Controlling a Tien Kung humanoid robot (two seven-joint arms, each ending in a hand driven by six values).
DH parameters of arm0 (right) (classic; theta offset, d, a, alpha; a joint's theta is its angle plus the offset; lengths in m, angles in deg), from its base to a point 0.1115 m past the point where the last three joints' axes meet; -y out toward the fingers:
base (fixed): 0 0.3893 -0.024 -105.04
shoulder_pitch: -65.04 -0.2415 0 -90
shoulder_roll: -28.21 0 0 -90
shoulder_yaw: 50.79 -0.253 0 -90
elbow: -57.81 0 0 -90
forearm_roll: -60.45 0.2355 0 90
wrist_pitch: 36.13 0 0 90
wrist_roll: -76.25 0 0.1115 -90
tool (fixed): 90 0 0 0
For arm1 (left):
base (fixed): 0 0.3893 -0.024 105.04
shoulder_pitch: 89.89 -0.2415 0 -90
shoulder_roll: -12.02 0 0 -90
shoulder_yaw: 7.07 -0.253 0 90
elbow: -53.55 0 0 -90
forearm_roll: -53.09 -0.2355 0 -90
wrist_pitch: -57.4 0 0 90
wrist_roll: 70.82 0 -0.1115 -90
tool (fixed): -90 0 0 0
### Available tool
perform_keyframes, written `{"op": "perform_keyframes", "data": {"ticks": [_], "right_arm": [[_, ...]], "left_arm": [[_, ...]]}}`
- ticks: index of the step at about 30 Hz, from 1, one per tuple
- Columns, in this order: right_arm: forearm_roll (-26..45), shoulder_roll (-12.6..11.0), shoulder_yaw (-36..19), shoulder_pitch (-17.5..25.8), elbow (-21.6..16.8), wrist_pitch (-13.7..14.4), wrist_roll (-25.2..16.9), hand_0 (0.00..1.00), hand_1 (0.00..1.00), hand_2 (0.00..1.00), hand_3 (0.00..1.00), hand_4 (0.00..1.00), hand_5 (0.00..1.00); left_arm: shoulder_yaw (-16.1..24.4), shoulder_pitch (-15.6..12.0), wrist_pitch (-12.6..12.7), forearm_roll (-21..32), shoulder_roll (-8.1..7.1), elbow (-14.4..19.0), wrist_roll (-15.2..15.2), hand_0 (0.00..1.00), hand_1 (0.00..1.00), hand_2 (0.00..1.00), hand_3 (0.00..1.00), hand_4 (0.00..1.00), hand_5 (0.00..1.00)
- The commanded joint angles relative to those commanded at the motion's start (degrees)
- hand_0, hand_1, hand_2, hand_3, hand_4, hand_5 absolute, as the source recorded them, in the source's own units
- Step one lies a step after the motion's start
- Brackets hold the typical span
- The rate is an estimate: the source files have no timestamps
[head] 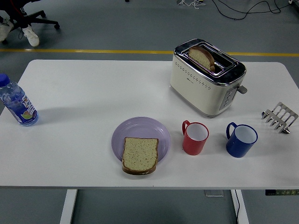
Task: Pick up the cup,pour liquid into bread,place the cup on the desk
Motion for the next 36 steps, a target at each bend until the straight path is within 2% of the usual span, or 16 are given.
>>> {"op": "perform_keyframes", "data": {"ticks": [2,5,6,11,12,16,22,25,36], "right_arm": [[-1.8,-0.13,0.21,0.11,-0.01,-0.09,0.04,0.736,0.711,0.777,0.776,0.912,0.176],[-8.87,-1.18,2.28,1.65,-0.24,-0.65,0.36,0.736,0.711,0.777,0.776,0.912,0.176],[-11.48,-1.44,2.97,2.2,-0.39,-0.73,0.45,0.843,0.818,0.919,0.982,0.99,0.175],[-23.77,-2.24,6.92,4.41,-1.2,-0.37,0.64,0.843,0.818,0.919,0.982,0.99,0.175],[-26.38,-2.27,7.14,4.5,-1.24,-0.36,0.65,0.884,0.853,0.939,0.998,0.998,0.154],[-33.22,-2.54,10.95,5.43,-1.81,1.19,-0.4,0.884,0.853,0.939,0.998,0.998,0.154],[-32.44,-2.53,15.16,6.38,-0.98,4.27,-3.04,0.886,0.863,0.944,0.998,0.998,0.147],[-31.81,-1.8,16.82,7.07,-0.16,6.49,-5.13,0.887,0.87,0.945,0.998,0.998,0.149],[-31.4,-1.81,20.7,8.44,-0.57,8.97,-5.85,0.89,0.871,0.944,0.998,0.998,0.186]], "left_arm": [[-0.02,0.01,0.0,0.01,0.0,0.0,0.0,0.634,0.603,0.66,0.563,0.379,0.998],[-0.42,0.07,-0.01,0.39,-0.05,0.02,-0.07,0.634,0.603,0.66,0.563,0.379,0.998],[-0.47,0.09,-0.01,0.51,-0.07,0.02,-0.08,0.634,0.601,0.661,0.563,0.378,0.998],[-0.52,0.13,-0.04,0.5,-0.07,0.0,-0.05,0.634,0.601,0.661,0.563,0.378,0.998],[-0.53,0.13,-0.05,0.5,-0.07,0.0,-0.05,0.634,0.602,0.66,0.563,0.376,0.998],[-0.82,0.16,-0.08,0.55,-0.05,0.0,0.01,0.634,0.602,0.66,0.563,0.376,0.998],[-1.23,0.16,-0.09,0.76,-0.06,0.02,0.0,0.634,0.602,0.66,0.563,0.376,0.998],[-1.29,0.15,-0.09,0.84,-0.04,0.06,0.01,0.633,0.601,0.66,0.562,0.375,0.998],[-2.44,0.04,-0.24,1.65,0.06,0.14,0.04,0.633,0.606,0.66,0.558,0.373,0.998]]}}
